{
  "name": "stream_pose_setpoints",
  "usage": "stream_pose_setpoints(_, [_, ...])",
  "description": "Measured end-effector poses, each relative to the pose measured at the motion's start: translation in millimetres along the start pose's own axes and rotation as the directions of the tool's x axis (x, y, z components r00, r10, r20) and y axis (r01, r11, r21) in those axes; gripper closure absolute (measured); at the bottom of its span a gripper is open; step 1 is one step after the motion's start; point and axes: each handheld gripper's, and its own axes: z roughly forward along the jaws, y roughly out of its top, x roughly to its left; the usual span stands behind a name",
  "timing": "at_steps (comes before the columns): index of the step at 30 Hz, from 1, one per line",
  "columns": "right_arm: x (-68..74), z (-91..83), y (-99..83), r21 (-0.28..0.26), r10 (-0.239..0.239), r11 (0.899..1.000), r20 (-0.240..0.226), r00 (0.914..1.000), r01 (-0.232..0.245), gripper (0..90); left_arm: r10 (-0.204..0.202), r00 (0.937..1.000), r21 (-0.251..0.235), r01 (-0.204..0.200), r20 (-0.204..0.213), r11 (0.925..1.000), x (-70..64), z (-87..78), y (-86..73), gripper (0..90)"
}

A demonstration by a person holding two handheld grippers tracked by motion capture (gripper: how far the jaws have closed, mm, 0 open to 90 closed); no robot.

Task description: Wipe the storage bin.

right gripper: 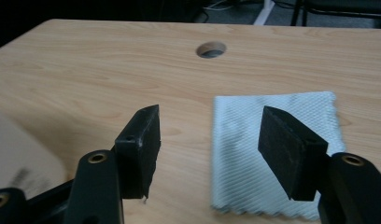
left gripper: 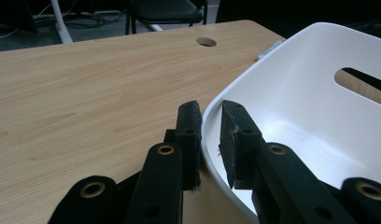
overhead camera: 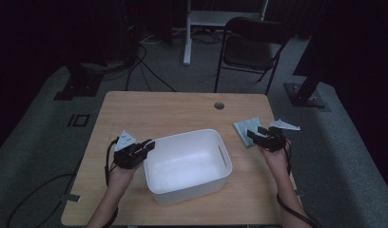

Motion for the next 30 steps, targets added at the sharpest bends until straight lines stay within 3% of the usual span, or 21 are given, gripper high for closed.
stream_pose_setpoints(7, [-15.4,22.3,-1.4,0.04,0.004,0.999,0.041,0.9992,-0.006,37.7,0.005,1.0,0.002,-0.005,-0.004,1.0,-0.5,0.3,0.4,78.5])
stream_pose_setpoints(15, [-32.9,45.7,-6.9,0.076,0.045,0.996,0.08,0.9958,-0.051,34.8,-0.004,1.0,0.0,0.004,-0.006,1.0,-0.8,0.4,0.2,78.5])
stream_pose_setpoints(30, [-35.7,80.6,-13.5,0.167,0.035,0.984,0.126,0.9914,-0.056,28.8,-0.003,1.0,0.0,0.003,-0.004,1.0,-0.5,0.3,0.1,78.5])
